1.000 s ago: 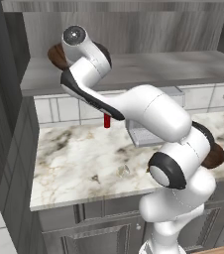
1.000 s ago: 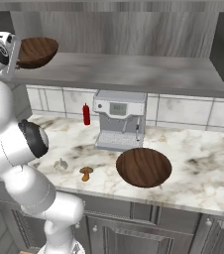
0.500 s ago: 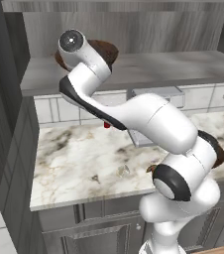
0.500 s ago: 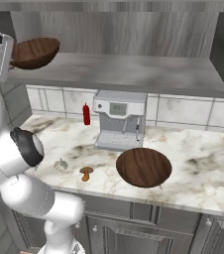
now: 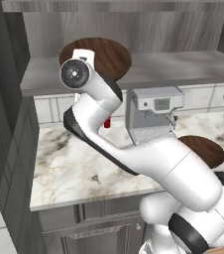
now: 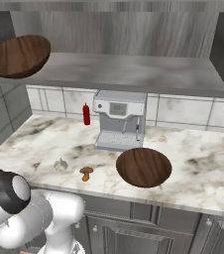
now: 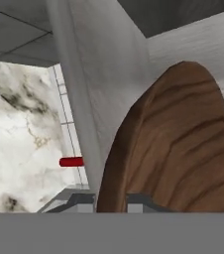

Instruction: Pick both bowls and place them on the counter. Then place the mushroom in one bowl and place the garlic in the other bowl.

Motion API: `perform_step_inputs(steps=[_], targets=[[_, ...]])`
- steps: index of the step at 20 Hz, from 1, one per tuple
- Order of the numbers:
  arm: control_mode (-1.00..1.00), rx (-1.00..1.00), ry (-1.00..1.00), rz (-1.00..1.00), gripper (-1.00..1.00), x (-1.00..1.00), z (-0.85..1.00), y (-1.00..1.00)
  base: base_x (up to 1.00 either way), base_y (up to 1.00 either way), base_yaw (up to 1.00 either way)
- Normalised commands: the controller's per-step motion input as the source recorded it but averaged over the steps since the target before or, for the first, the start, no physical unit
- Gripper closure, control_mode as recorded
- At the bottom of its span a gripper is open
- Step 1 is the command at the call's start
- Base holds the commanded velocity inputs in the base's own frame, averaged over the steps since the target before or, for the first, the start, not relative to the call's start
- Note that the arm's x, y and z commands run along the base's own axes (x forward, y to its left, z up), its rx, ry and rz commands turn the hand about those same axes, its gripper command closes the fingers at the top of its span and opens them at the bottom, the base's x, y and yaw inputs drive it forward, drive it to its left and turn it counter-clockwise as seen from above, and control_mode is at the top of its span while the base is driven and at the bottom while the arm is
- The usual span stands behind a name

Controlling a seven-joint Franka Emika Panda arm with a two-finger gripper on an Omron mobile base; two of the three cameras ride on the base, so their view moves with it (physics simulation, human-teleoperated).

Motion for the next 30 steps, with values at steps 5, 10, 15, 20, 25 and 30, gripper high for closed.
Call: perform_step_inputs(steps=[5,10,15,20,25,30], targets=[[-1.00,0.18,-0.03,-0.13,1.00,-0.87,-0.37,-0.49,0.00,0.00,0.00],[-1.00,0.24,0.01,-0.10,1.00,-0.59,-0.59,-0.50,0.00,0.00,0.00],[-1.00,0.23,0.11,-0.02,1.00,-0.35,-0.74,-0.29,0.00,0.00,0.00],[-1.00,0.18,0.16,0.01,1.00,-0.15,-0.86,-0.03,0.00,0.00,0.00],[-1.00,0.07,0.13,0.07,1.00,-0.05,-0.86,0.04,0.00,0.00,0.00],[-1.00,-0.04,0.21,0.02,1.00,0.05,-0.69,0.23,0.00,0.00,0.00]])
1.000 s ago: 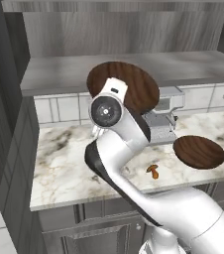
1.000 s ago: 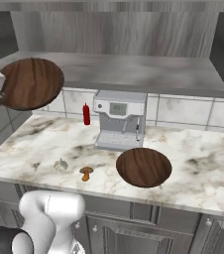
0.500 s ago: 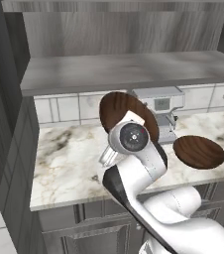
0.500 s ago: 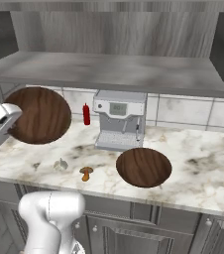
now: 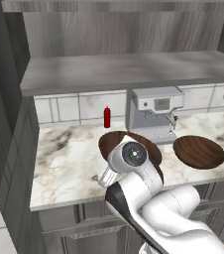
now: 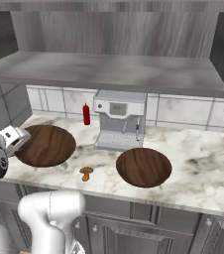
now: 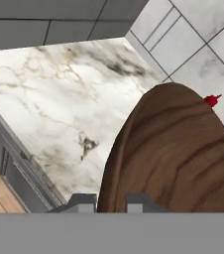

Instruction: Pick both bowls and place them on the counter. Then place the mushroom in one bowl and place the garlic in the other bowl.

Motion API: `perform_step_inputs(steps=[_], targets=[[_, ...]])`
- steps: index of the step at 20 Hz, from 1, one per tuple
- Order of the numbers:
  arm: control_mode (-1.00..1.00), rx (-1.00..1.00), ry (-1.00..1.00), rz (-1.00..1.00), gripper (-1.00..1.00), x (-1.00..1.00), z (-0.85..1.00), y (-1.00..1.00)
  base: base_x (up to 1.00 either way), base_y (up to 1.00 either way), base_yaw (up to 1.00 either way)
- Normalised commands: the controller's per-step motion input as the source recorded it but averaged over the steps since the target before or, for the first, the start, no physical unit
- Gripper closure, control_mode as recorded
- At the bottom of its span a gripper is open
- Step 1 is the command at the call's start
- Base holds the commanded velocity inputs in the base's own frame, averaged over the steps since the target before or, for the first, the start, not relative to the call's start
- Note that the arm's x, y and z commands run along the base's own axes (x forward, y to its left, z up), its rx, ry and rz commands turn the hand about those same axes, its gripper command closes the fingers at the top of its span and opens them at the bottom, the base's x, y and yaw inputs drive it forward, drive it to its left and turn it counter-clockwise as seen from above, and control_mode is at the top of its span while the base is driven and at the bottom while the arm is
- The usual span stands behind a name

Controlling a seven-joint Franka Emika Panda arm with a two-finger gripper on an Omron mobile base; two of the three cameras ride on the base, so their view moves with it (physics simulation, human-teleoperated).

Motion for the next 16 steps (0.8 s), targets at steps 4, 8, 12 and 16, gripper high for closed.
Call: perform_step_inputs(steps=[4,8,12,16], targets=[[-1.00,-0.12,0.23,0.00,1.00,0.17,-0.61,0.39,0.00,0.00,0.00],[-1.00,-0.08,0.10,0.08,1.00,0.23,-0.59,0.44,0.00,0.00,0.00],[-1.00,-0.02,0.03,0.14,1.00,0.22,-0.55,0.30,0.00,0.00,0.00],[-1.00,-0.04,0.05,0.13,1.00,0.16,-0.38,0.25,0.00,0.00,0.00]])
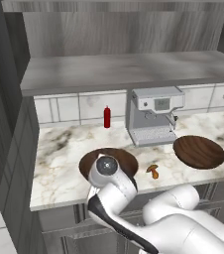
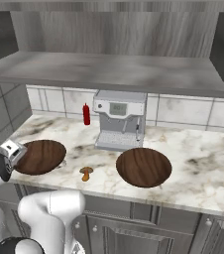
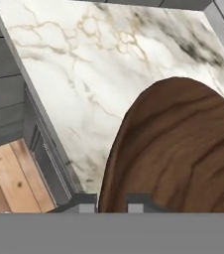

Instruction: Pick both bowls and place them on the counter. Then place the mushroom in one bowl and place the garlic in the other bowl.

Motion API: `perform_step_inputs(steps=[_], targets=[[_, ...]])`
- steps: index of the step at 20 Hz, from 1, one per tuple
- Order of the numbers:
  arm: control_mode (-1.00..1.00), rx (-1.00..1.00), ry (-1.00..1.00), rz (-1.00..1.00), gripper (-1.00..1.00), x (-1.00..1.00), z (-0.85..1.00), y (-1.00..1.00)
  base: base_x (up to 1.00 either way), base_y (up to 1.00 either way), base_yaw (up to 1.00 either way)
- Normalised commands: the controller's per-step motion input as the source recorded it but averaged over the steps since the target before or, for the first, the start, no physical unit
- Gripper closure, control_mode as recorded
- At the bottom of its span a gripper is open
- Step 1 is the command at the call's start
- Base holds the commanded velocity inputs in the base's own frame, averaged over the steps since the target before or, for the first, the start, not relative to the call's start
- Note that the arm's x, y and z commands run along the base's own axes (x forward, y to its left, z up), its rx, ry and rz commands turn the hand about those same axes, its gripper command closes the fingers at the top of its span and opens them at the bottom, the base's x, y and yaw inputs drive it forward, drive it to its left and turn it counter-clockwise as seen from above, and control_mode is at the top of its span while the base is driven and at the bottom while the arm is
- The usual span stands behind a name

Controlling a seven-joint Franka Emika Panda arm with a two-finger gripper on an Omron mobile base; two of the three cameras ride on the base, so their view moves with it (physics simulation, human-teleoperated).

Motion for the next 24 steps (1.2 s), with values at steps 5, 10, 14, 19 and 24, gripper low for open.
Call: perform_step_inputs(steps=[5,10,14,19,24], targets=[[-1.00,-0.03,0.01,0.13,1.00,0.02,-0.35,0.21,0.00,0.00,0.00],[-1.00,-0.03,0.00,0.11,1.00,0.14,-0.12,0.33,0.00,0.00,0.00],[-1.00,-0.01,0.00,0.08,1.00,0.23,0.00,0.22,0.00,0.00,0.00],[-1.00,0.00,-0.01,0.00,1.00,0.18,0.00,0.07,0.00,0.00,0.00],[-1.00,0.00,0.00,0.00,1.00,0.17,0.00,0.08,0.00,0.00,0.00]])
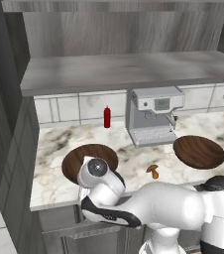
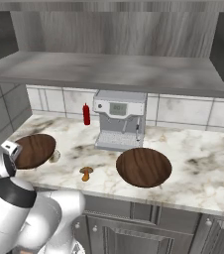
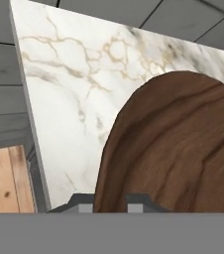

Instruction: Pick both bowls and place them on the counter. Then place the mushroom in one bowl and place the garlic in the other bowl.

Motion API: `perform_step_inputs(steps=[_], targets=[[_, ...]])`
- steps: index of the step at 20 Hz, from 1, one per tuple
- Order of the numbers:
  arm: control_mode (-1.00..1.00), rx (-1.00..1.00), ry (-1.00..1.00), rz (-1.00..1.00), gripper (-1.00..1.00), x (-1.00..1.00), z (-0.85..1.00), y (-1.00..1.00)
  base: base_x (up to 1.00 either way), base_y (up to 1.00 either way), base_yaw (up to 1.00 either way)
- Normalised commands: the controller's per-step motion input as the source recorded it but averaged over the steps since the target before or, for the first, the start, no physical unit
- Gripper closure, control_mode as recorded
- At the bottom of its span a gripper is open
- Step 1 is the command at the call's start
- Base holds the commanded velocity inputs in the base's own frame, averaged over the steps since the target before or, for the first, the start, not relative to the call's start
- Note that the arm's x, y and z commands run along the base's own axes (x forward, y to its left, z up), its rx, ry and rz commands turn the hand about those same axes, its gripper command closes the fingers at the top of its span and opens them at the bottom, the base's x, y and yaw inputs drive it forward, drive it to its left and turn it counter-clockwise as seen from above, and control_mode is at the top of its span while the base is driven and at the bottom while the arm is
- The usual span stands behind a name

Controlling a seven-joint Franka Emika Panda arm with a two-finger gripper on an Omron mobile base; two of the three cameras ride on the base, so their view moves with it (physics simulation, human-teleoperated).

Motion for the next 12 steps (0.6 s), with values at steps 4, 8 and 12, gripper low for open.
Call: perform_step_inputs(steps=[4,8,12], targets=[[-1.00,-0.01,-0.07,0.00,1.00,0.04,0.02,0.16,0.00,0.00,0.00],[-1.00,-0.02,-0.08,0.00,1.00,0.00,0.08,0.30,0.00,0.00,0.00],[-1.00,-0.01,-0.04,0.00,1.00,0.00,0.02,0.35,0.00,0.00,0.00]])
